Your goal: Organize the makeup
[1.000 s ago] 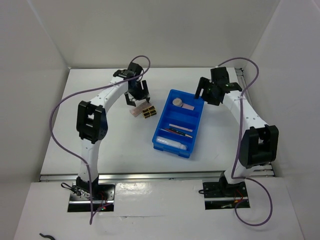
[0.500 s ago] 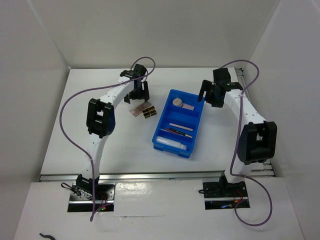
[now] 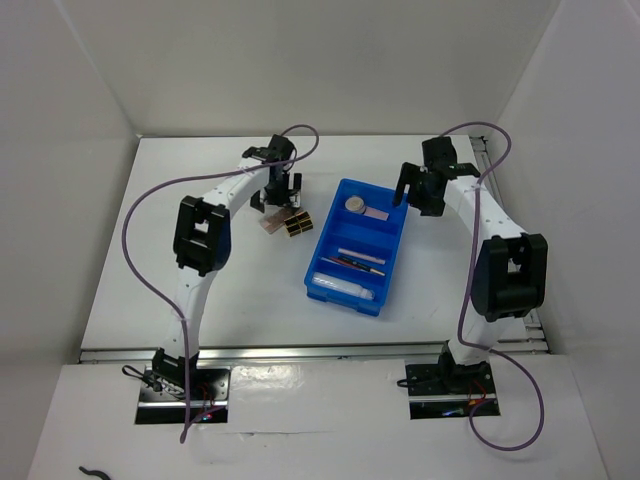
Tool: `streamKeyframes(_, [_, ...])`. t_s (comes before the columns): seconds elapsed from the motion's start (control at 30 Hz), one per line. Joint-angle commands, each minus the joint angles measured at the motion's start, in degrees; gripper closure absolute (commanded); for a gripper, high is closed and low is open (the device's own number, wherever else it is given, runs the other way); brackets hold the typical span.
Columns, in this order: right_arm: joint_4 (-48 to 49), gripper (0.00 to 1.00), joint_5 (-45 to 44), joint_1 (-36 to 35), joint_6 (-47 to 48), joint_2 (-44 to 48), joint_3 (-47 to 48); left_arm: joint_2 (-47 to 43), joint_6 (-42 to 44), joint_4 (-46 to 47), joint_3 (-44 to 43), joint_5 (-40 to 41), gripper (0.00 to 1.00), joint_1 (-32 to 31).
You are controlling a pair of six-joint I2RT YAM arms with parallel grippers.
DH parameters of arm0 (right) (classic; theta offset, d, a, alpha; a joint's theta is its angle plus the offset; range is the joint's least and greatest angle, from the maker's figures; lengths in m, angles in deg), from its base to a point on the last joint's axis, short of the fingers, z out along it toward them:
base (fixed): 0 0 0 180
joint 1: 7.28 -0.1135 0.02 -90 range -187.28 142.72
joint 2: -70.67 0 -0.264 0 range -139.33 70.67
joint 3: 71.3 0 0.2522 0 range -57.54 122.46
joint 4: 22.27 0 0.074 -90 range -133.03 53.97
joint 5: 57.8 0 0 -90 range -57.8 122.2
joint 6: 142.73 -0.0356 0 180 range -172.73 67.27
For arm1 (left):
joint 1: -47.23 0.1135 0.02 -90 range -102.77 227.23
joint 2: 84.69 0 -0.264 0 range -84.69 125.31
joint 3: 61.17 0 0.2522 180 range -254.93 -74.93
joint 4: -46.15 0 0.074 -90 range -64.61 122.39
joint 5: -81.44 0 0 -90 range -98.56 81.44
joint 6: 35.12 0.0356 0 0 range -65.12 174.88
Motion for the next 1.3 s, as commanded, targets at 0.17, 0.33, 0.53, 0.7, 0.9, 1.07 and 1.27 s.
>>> streamKeyframes(0.17, [-0.19, 0.16, 1.62, 0.07, 0.8, -0.48, 2.68, 1.55, 6.39, -0.47, 1.1, -0.38, 0.0, -2.07])
streamKeyframes(0.33, [-0.19, 0.16, 1.62, 0.07, 0.8, -0.48, 2.68, 1.55, 6.92, -0.47, 1.81, -2.59, 0.0, -2.07])
streamKeyframes(0.53, [-0.19, 0.16, 2.15, 0.07, 0.8, -0.48, 2.68, 4.61, 7.45, -1.17, -0.74, 0.92, 0.0, -2.07])
streamKeyframes(0.7, [-0.19, 0.16, 2.15, 0.07, 0.8, -1.01, 3.21, 5.59, 6.92, -1.7, 0.12, -1.96, 0.0, 1.61])
streamKeyframes(0.9, [-0.19, 0.16, 1.62, -0.46, 0.8, -1.54, 3.21, 3.4, 6.92, 1.64, 4.09, -10.23, 0.27, 4.43])
streamKeyframes(1.07, [-0.19, 0.16, 1.62, -0.46, 0.8, -1.54, 3.21, 2.26, 7.45, 1.11, 1.29, -9.71, 0.6, 5.04])
streamKeyframes(1.27, [-0.72, 0.16, 1.0, -0.46, 0.8, -0.48, 3.21, -1.34, 4.91, -0.82, -3.46, -13.12, 0.88, 7.24])
